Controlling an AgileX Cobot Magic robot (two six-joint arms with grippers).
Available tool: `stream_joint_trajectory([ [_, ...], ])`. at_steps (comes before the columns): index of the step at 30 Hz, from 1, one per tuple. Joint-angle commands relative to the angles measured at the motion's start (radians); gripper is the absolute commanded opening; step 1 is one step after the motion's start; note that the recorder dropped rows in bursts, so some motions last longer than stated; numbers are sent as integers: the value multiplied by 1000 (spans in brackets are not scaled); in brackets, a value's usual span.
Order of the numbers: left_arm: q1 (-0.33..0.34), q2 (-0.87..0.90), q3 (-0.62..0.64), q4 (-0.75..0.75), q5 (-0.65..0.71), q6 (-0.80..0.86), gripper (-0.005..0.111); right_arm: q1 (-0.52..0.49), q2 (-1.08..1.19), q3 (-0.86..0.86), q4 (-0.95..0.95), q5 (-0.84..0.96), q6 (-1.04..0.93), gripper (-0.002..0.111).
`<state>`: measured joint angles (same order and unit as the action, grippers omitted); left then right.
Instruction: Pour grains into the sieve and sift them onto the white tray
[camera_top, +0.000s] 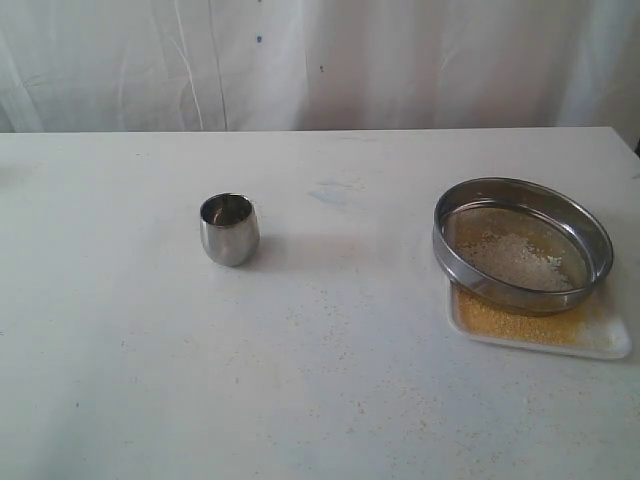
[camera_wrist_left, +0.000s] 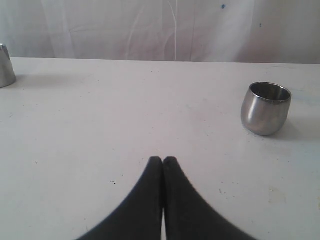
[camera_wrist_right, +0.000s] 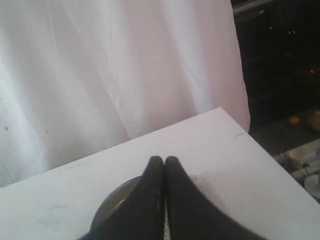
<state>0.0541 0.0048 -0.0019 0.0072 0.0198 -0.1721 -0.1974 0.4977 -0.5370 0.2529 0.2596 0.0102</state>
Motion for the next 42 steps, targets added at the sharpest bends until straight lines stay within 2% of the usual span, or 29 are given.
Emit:
stream_joint_trajectory([
  [1, -8, -5, 2, 1, -2, -8, 0, 59, -204, 73, -4, 54, -75, 0],
  [5, -8, -5, 2, 1, -2, -8, 0, 127, -372, 96, 66, 201, -96, 0],
  [14, -8, -5, 2, 1, -2, -8, 0, 139, -489, 137, 62, 139, -96, 0],
  [19, -8, -5, 2, 1, -2, -8, 0, 139, -489, 127, 116, 77, -247, 0],
  [24, -8, -5, 2, 1, -2, -8, 0, 139, -491, 104, 169, -88, -413, 0],
  [29, -8, -5, 2, 1, -2, -8, 0, 137, -498, 145, 169, -238, -415, 0],
  [34, -8, -5, 2, 1, -2, -8, 0, 137, -498, 259, 120, -395, -310, 0],
  [37, -8, -5, 2, 1, -2, -8, 0, 137, -498, 378, -31, -647, -182, 0],
  [39, -8, -5, 2, 1, -2, -8, 0, 137, -498, 474, -52, -783, -133, 0],
  [41, -8, -5, 2, 1, -2, -8, 0, 137, -498, 537, -68, -814, -120, 0],
  [42, -8, -5, 2, 1, -2, -8, 0, 137, -498, 537, -69, -721, -88, 0],
])
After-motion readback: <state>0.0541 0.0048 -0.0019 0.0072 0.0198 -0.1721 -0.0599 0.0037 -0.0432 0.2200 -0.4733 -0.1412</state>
